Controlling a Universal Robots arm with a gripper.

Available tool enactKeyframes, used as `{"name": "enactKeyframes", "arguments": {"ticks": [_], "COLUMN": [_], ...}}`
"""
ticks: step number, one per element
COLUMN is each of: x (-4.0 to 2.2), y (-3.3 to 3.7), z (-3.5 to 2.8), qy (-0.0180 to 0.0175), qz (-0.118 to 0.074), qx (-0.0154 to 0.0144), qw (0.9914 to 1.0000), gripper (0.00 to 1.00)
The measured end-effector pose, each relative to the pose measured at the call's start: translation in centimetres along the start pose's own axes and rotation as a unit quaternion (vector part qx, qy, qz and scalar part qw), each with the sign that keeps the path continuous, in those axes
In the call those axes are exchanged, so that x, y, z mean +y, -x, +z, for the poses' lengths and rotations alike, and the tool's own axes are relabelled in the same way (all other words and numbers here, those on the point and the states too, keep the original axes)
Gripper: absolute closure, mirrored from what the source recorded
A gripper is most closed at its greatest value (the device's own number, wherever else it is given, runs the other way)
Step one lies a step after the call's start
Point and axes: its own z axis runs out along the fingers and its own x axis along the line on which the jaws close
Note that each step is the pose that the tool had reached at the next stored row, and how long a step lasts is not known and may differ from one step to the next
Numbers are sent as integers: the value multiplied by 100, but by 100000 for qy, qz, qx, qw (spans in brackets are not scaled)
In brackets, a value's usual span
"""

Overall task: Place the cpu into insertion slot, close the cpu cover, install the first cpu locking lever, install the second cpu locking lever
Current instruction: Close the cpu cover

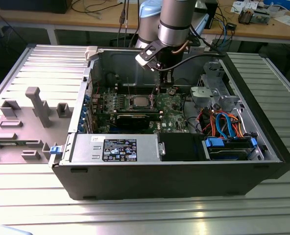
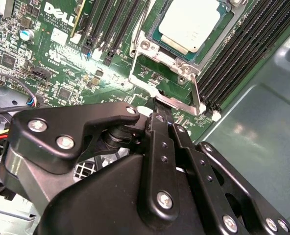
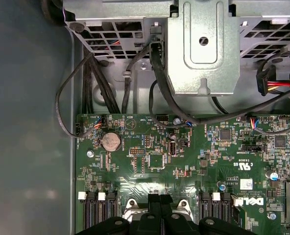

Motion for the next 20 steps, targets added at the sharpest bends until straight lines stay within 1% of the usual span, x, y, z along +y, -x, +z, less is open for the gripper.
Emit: {"name": "enactKeyframes", "arguments": {"ticks": [20], "x": [-78], "y": [0], "z": [2], "qy": [0], "qz": [-3], "qx": [3], "qw": [100000], "gripper": [89]}}
